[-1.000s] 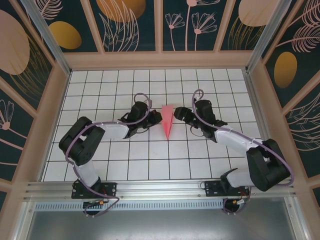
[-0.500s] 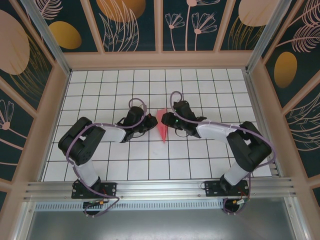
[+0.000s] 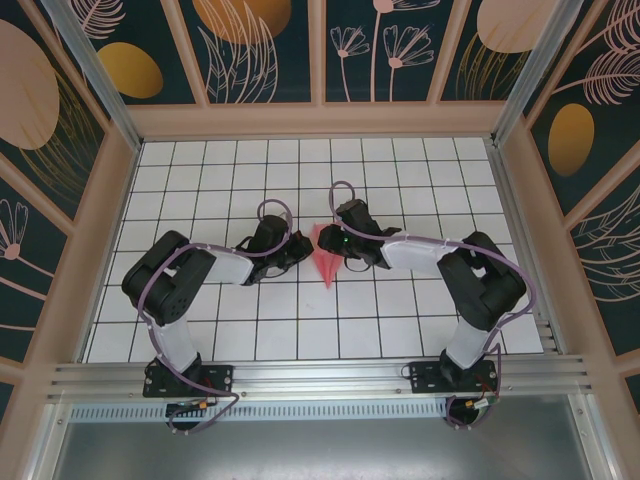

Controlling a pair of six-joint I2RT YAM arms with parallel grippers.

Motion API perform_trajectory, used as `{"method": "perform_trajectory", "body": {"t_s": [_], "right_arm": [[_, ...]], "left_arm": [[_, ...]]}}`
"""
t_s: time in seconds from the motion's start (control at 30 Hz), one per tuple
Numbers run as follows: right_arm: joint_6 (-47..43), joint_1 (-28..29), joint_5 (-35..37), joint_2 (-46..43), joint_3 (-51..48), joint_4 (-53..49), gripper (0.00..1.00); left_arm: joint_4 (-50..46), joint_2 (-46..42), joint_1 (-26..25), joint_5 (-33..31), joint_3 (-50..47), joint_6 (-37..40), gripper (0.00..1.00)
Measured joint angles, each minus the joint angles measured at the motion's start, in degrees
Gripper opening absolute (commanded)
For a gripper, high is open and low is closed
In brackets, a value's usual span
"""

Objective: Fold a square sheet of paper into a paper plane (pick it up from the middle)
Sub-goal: Move the paper plane to the top-center of the table.

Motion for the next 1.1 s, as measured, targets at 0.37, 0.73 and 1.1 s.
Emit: {"method": "perform_trajectory", "body": {"t_s": [0.37,0.73,1.1], "right_arm": [[0.39,1.46,4.0,-4.9,-2.25,-0.61,0.52],[-0.22,2.99,3.48,-5.11,-3.1,0.24,0.42],[-0.24,3.96,2.34,-0.68,-1.73,-0.24,0.43]], "left_arm": [[-0.98,0.31,0.04,-1.18,-0.02,0.63,0.0],[-1.09,0.31,0.04,-1.2,-0.02,1.46,0.0],[-1.33,0.35,0.04,-1.18,-0.02,1.49,0.0]]}}
